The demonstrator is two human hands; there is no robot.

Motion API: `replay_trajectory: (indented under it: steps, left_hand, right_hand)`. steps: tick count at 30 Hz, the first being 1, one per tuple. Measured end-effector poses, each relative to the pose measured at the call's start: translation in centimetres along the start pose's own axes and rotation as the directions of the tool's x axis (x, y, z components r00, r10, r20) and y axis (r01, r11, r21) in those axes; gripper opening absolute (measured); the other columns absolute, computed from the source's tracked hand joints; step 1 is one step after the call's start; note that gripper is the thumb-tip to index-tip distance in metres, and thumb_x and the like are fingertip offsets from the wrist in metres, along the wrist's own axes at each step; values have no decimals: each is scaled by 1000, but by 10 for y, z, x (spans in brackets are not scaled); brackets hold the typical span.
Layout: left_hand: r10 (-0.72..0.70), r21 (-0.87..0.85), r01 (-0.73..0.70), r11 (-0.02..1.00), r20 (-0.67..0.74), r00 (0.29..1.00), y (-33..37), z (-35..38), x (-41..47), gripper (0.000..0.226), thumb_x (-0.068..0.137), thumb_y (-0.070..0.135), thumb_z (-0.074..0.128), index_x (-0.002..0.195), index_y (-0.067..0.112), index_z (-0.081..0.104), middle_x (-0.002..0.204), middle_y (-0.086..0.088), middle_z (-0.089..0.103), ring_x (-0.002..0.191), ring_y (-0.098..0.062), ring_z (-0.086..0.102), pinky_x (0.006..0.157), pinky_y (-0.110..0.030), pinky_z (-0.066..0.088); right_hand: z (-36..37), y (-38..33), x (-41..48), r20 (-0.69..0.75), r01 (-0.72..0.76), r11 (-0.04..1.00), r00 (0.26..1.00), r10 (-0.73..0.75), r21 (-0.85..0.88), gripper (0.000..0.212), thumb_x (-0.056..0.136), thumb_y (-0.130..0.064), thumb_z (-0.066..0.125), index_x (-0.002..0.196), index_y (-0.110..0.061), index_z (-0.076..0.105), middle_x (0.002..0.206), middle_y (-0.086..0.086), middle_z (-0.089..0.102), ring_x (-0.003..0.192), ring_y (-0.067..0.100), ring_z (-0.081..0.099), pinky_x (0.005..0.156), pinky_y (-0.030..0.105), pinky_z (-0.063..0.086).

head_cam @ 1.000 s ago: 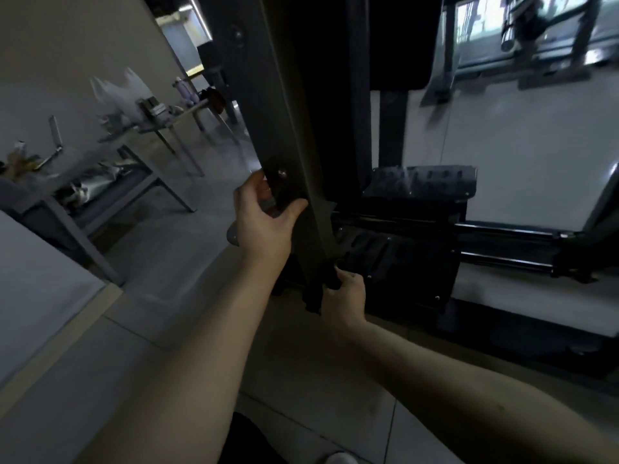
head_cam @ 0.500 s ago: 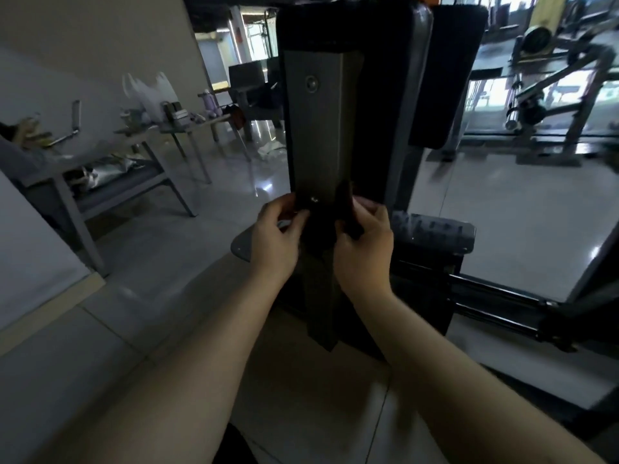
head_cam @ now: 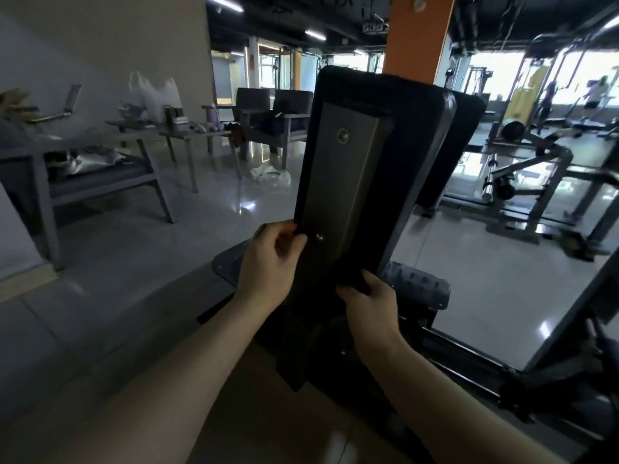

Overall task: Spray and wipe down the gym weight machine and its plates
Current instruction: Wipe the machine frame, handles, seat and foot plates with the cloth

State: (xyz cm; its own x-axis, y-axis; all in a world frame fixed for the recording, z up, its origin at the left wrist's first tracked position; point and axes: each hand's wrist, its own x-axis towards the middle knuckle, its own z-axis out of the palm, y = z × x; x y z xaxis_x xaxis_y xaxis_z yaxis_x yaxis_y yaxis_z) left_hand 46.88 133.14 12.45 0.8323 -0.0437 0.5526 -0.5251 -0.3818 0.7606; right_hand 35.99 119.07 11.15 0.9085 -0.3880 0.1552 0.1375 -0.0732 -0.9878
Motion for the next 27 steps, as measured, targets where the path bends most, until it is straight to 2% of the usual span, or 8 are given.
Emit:
replay_trajectory:
  steps: [4,7,9,12,14,20,24,27]
  left_hand:
    - [-52,3,52,999,131,990,37,-7,-12,27,99,49,56,93,26,68,79,8,68,74,-1,63,59,-17,46]
    - [-126,-20,136,990,279,952,58,-12,-22,38,98,59,52,90,27,70,80,7,70,75,-3,65,69,-29,52]
    - [-224,-63,272,960,408,885,62,-14,-29,48,94,69,48,95,28,72,89,8,73,85,-7,69,79,-32,53]
    - [-337,-234,543,807,573,747,64,-14,-37,50,88,72,58,111,31,74,103,7,77,99,-15,73,93,-41,58]
    - [-358,-356,645,676,607,710,66,-15,-42,36,91,54,68,113,26,75,106,2,78,101,-20,74,99,-47,56]
    - [-285,-330,363,872,261,922,61,-24,-34,11,89,28,76,100,28,74,91,8,77,88,-11,74,92,-46,58]
    - [-196,-340,211,916,78,977,64,-26,-33,12,92,24,73,99,29,64,93,9,72,84,2,68,75,-19,54]
    - [-113,-360,88,929,-48,992,67,-27,-32,16,94,19,72,104,24,62,99,10,68,90,6,64,75,-9,49]
  right_hand:
    - [-24,-39,-10,134,54,998,990,-48,-42,30,98,-2,61,111,-25,75,99,-3,78,93,13,75,79,28,60]
    - [-39,-56,-5,156,-82,976,986,51,201,24,95,2,60,107,-11,76,103,16,76,97,33,74,81,41,57]
    - [-43,-65,-1,178,-153,944,979,103,292,24,95,-1,59,114,-5,73,109,22,74,100,37,73,77,40,58]
    - [-42,-72,0,185,-180,912,976,118,368,26,94,-5,59,118,-4,70,111,21,74,100,37,73,70,36,60]
    - [-40,-76,1,195,-153,915,977,84,373,25,94,-3,59,116,-5,71,109,22,74,99,38,73,71,38,60]
    - [-44,-86,4,113,157,988,981,-157,9,25,94,-3,67,98,-25,78,97,5,78,91,24,75,78,37,57]
    - [-45,-88,5,116,301,928,953,-281,-221,28,89,-3,75,101,-28,74,91,-11,77,85,6,74,71,15,53]
    - [-40,-90,4,116,371,870,929,-352,-325,25,87,-3,77,96,-26,75,85,-17,75,80,-2,70,68,9,49]
